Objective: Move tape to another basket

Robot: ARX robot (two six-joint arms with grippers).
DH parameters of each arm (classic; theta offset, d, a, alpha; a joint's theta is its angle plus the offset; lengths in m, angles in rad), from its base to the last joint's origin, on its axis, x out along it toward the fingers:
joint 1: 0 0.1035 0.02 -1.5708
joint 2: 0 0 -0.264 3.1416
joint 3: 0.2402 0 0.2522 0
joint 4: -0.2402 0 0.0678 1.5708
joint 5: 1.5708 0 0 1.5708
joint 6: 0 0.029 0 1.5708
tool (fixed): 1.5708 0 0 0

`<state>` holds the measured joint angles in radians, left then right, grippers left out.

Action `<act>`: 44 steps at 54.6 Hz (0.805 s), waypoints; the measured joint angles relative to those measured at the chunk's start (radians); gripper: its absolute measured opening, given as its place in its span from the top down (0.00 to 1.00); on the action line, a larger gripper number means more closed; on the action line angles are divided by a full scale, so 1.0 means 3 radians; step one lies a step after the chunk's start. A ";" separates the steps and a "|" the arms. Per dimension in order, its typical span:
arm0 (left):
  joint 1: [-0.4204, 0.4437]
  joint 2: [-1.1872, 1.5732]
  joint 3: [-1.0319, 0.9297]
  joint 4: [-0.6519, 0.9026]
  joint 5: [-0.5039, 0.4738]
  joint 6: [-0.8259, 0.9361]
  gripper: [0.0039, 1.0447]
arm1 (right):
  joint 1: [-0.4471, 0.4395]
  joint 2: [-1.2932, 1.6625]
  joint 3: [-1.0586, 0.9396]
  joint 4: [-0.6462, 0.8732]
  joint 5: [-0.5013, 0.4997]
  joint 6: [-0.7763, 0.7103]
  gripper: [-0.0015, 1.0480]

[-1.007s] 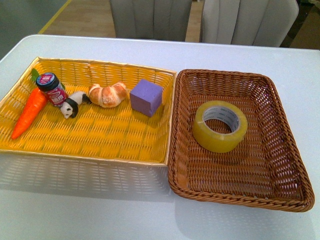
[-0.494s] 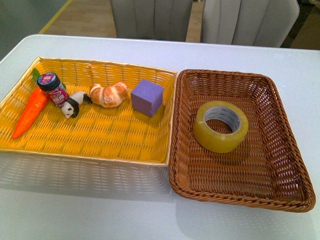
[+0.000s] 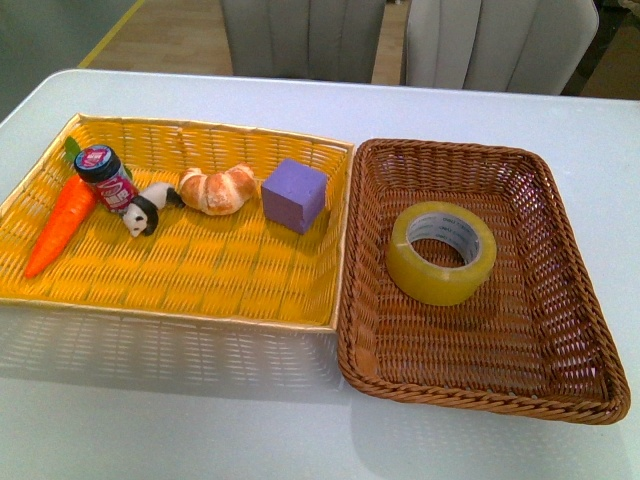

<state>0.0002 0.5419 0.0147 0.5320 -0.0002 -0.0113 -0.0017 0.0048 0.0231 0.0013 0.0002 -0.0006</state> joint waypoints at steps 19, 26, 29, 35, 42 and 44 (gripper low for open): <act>0.0000 -0.0785 -0.0001 -0.0750 0.0000 0.0001 0.99 | 0.0000 0.0000 0.0000 0.0000 0.0000 -0.0001 0.09; 0.0000 -0.0923 -0.0001 -0.0888 0.0000 0.0000 0.99 | 0.0000 0.0000 0.0000 0.0000 0.0000 0.0000 0.09; 0.0000 -0.0984 -0.0001 -0.0949 0.0000 0.0000 0.99 | 0.0000 0.0000 0.0000 0.0000 0.0000 0.0000 0.09; 0.0000 -0.1073 -0.0001 -0.1035 0.0000 0.0001 0.99 | 0.0000 0.0000 0.0000 0.0000 0.0000 -0.0001 0.09; 0.0000 -0.1174 -0.0001 -0.1134 0.0000 0.0001 0.99 | 0.0000 0.0000 0.0000 0.0000 0.0000 0.0000 0.09; 0.0000 -0.1202 -0.0001 -0.1165 0.0000 0.0001 0.99 | 0.0000 0.0000 0.0000 0.0000 0.0000 -0.0001 0.09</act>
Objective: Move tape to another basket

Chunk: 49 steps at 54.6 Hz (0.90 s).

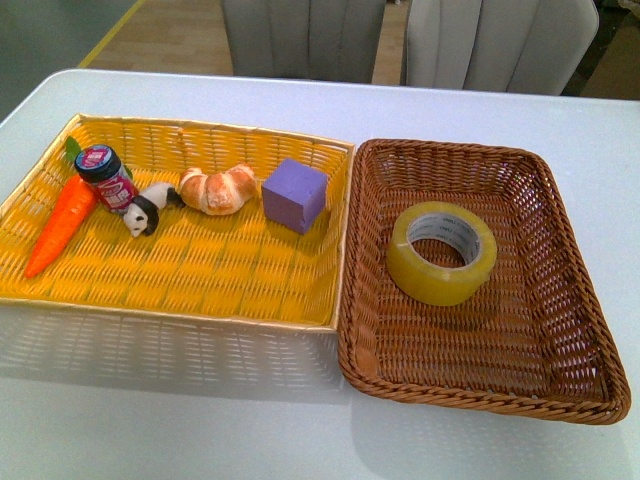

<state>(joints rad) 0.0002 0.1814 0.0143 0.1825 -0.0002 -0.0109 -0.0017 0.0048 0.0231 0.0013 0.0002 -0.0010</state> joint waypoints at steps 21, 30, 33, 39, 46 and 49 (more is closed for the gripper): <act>0.0000 -0.0552 0.0001 -0.0609 -0.0001 -0.0001 0.97 | 0.0000 0.0000 0.0000 0.0000 0.0000 0.0000 0.09; 0.0000 -0.0553 0.0001 -0.0609 -0.0001 0.0000 0.70 | 0.0000 0.0000 0.0000 0.0000 0.0000 0.0001 0.09; 0.0000 -0.0553 0.0001 -0.0609 -0.0001 0.0000 0.62 | 0.0000 0.0000 0.0000 0.0000 0.0000 0.0001 0.09; 0.0000 -0.0553 0.0001 -0.0609 -0.0001 0.0000 0.43 | 0.0000 0.0000 0.0000 0.0000 0.0000 0.0000 0.09; 0.0000 -0.0553 0.0001 -0.0609 -0.0001 0.0000 0.12 | 0.0000 0.0000 0.0000 0.0000 0.0000 0.0001 0.09; 0.0000 -0.0553 0.0001 -0.0609 -0.0001 0.0008 0.07 | 0.0000 0.0000 0.0000 0.0000 0.0000 0.0001 0.09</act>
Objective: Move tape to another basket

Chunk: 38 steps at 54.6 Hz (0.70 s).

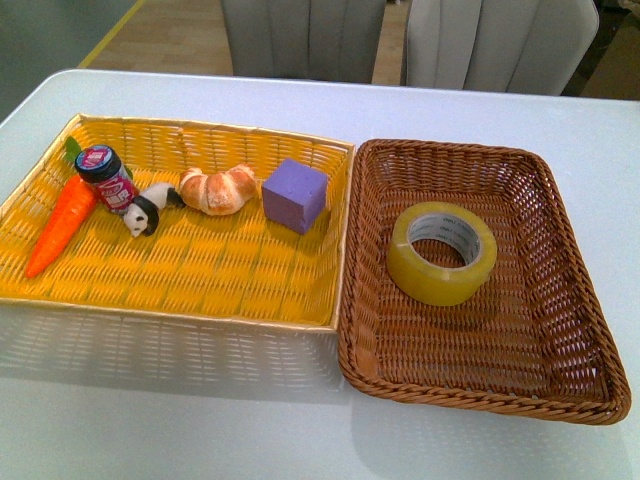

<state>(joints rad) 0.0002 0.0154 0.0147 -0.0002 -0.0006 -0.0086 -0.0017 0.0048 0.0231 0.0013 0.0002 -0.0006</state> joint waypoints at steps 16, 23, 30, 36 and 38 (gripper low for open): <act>0.0000 0.0000 0.0000 0.0000 0.0000 0.0000 0.08 | 0.0000 0.0000 0.0000 0.0000 0.0000 -0.0001 0.09; 0.0000 0.0000 0.0000 0.0000 0.0000 0.0000 0.08 | 0.0000 0.0000 0.0000 0.0000 0.0000 0.0000 0.09; 0.0000 0.0000 0.0000 0.0000 0.0000 0.0000 0.08 | 0.0000 0.0000 0.0000 0.0000 0.0000 0.0000 0.09; 0.0000 0.0000 0.0000 0.0000 0.0000 0.0000 0.08 | 0.0000 0.0000 0.0000 0.0000 0.0000 0.0000 0.09; 0.0000 0.0000 0.0000 0.0000 0.0000 0.0000 0.08 | 0.0000 0.0000 0.0000 0.0000 0.0000 0.0000 0.09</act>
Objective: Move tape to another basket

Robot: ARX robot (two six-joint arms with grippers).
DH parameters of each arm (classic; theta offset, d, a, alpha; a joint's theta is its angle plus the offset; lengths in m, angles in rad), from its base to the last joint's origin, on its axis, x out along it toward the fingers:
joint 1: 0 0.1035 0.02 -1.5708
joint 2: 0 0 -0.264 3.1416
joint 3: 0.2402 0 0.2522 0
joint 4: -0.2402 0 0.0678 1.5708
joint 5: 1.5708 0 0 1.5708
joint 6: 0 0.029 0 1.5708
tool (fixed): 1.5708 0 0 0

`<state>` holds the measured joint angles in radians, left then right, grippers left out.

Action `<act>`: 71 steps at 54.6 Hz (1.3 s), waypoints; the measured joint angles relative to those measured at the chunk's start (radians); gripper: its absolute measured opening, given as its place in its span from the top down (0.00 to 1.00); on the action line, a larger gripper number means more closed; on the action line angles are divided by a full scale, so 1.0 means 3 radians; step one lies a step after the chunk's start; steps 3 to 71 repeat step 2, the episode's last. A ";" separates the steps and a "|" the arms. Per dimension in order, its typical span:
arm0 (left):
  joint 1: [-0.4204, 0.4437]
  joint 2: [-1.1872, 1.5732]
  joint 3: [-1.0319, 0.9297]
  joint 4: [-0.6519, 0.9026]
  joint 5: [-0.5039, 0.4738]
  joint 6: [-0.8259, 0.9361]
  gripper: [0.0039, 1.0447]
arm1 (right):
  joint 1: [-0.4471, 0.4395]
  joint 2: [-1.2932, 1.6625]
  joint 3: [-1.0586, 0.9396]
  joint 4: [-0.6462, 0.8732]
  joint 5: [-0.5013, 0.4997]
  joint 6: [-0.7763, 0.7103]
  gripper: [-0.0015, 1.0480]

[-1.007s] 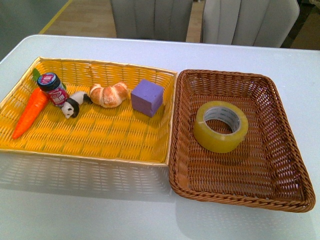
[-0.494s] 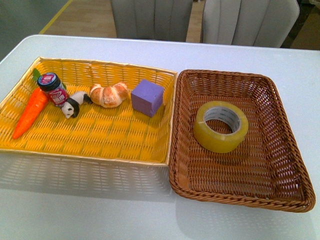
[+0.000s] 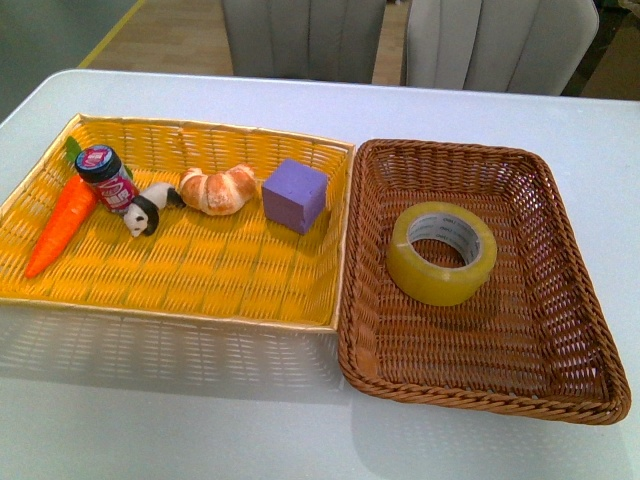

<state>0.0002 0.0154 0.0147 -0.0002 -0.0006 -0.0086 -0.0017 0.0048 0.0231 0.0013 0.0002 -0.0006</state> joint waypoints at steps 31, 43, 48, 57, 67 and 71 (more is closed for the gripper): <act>0.0000 0.0000 0.0000 0.0000 0.0000 0.0000 0.08 | 0.0000 0.0000 0.0000 0.0000 0.0000 0.0000 0.09; 0.0000 0.0000 0.0000 0.0000 0.0000 0.0000 0.08 | 0.0000 0.0000 0.0000 0.0000 0.0000 0.0000 0.09; 0.0000 0.0000 0.0000 0.0000 0.0000 0.0000 0.08 | 0.0000 0.0000 0.0000 0.0000 0.0000 0.0000 0.09; 0.0000 0.0000 0.0000 0.0000 0.0000 0.0000 0.08 | 0.0000 0.0000 0.0000 0.0000 0.0000 0.0000 0.09; 0.0000 0.0000 0.0000 0.0000 0.0000 0.0000 0.08 | 0.0000 0.0000 0.0000 0.0000 0.0000 0.0000 0.09; 0.0000 0.0000 0.0000 0.0000 0.0000 0.0000 0.08 | 0.0000 0.0000 0.0000 0.0000 0.0000 0.0000 0.09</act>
